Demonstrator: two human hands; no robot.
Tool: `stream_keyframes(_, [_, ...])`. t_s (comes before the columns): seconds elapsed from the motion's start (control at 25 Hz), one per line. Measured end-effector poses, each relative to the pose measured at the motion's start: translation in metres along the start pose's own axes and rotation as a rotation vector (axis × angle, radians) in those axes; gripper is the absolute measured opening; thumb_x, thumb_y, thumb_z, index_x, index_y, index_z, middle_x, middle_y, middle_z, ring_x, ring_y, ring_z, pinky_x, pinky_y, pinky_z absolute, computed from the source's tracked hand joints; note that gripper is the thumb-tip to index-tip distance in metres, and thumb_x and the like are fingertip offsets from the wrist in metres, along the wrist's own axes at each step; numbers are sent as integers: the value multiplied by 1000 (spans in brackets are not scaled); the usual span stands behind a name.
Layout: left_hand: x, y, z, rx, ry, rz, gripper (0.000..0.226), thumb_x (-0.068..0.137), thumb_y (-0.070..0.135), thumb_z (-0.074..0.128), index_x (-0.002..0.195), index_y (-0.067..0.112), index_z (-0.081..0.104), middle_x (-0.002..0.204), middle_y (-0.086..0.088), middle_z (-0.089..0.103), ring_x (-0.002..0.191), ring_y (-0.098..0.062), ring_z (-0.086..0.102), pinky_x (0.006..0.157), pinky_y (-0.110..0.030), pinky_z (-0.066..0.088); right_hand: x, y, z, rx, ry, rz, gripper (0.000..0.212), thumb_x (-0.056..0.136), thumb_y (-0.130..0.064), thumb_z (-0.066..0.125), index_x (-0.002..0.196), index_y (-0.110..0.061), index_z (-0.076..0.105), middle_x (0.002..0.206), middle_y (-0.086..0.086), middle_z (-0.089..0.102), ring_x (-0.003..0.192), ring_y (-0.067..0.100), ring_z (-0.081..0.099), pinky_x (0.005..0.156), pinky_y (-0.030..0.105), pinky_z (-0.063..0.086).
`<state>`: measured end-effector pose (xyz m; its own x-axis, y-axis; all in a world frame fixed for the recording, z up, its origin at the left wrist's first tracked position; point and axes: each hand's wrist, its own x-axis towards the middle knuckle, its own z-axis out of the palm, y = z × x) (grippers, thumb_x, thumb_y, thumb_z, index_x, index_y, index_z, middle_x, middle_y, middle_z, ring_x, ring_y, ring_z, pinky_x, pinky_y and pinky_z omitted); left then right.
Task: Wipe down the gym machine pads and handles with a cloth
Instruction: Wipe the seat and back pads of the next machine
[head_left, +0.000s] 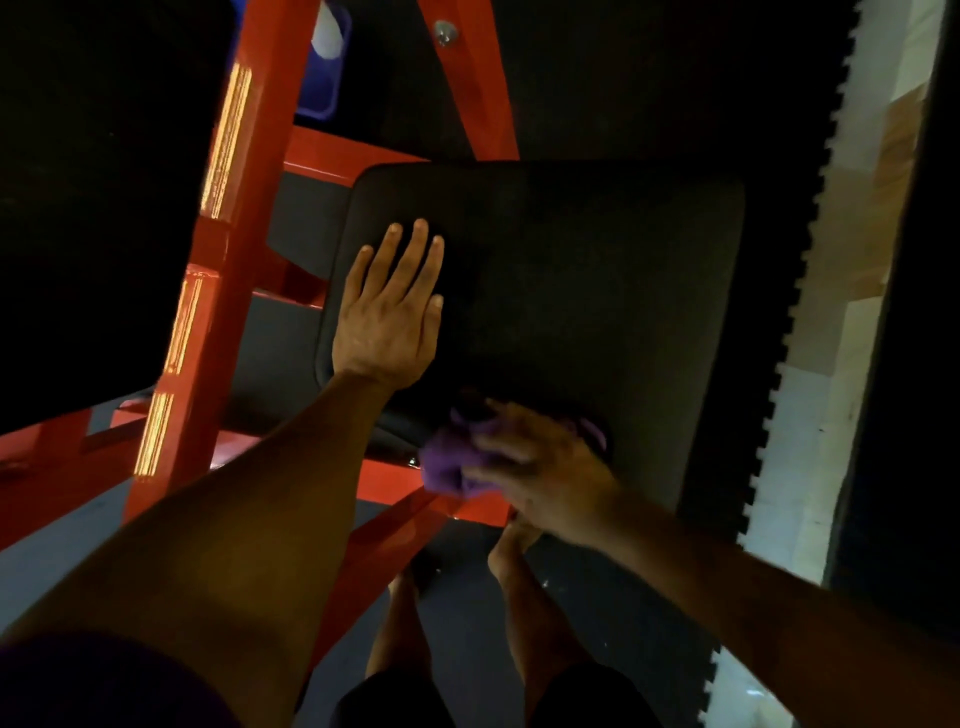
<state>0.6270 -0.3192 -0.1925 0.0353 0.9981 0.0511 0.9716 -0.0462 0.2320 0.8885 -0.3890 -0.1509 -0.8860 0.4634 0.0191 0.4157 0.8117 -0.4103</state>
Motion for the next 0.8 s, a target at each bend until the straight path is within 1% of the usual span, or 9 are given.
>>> stream_keyframes(0.08, [0, 2, -1, 6, 5, -2, 60, 106, 34, 37, 163, 16, 27, 171, -6, 21, 158, -29, 17, 127, -50, 15, -14, -16, 0, -51, -133, -134, 55, 67, -20, 80, 120, -30, 69, 152, -3, 37, 143, 31, 34, 109, 45, 41])
stream_keyframes(0.16, [1, 1, 0, 3, 8, -5, 60, 107, 34, 35, 162, 15, 28, 170, -7, 22, 158, -30, 18, 127, -50, 15, 4, 13, -7, -85, -78, -137, 51, 72, -14, 74, 123, -25, 71, 151, 0, 41, 140, 34, 37, 110, 43, 37])
stream_keyframes(0.28, [2, -2, 1, -5, 18, 7, 59, 107, 35, 32, 162, 14, 28, 170, -9, 22, 158, -31, 18, 127, -50, 15, 48, 68, -33, -101, 151, 197, 41, 80, -13, 61, 118, -20, 73, 143, 4, 53, 127, 38, 50, 96, 46, 51])
stream_keyframes(0.36, [2, -2, 2, -8, 17, 12, 60, 106, 35, 32, 162, 14, 28, 170, -9, 23, 158, -31, 18, 127, -51, 16, 50, 54, -29, 2, 185, 365, 42, 80, -12, 65, 120, -21, 73, 143, 5, 56, 128, 38, 51, 99, 46, 51])
stream_keyframes(0.4, [1, -2, 3, -5, 15, 10, 60, 106, 35, 33, 162, 14, 28, 170, -9, 23, 158, -31, 18, 127, -51, 15, 41, 32, -19, 29, 187, 383, 42, 79, -13, 65, 120, -22, 73, 143, 4, 55, 130, 36, 49, 102, 47, 50])
stream_keyframes(0.48, [2, 0, 2, -2, 20, 7, 61, 104, 34, 36, 162, 15, 30, 170, -7, 24, 158, -30, 19, 127, -50, 15, 23, -11, -5, 54, 183, 318, 39, 82, -18, 58, 117, -24, 74, 144, -1, 52, 134, 31, 43, 109, 43, 44])
stream_keyframes(0.6, [4, 2, 2, -25, 60, 4, 61, 103, 32, 39, 161, 15, 31, 170, -6, 24, 158, -29, 19, 127, -50, 16, 16, -23, 1, 101, 173, 242, 37, 85, -18, 58, 117, -24, 73, 146, -4, 46, 137, 29, 39, 115, 32, 28])
stream_keyframes(0.72, [-2, -2, 6, -52, 107, -6, 60, 104, 33, 38, 161, 16, 34, 169, -5, 27, 157, -27, 20, 127, -49, 17, 12, -15, 14, 29, 175, 215, 36, 85, -23, 63, 119, -28, 74, 145, -3, 51, 134, 31, 45, 114, 38, 37])
stream_keyframes(0.8, [-3, 1, 4, -61, 110, -5, 58, 105, 33, 38, 160, 15, 36, 168, -5, 30, 157, -27, 23, 127, -48, 19, 10, -12, 20, -37, 144, 197, 39, 83, -26, 64, 122, -29, 72, 147, -3, 48, 135, 30, 44, 115, 37, 34])
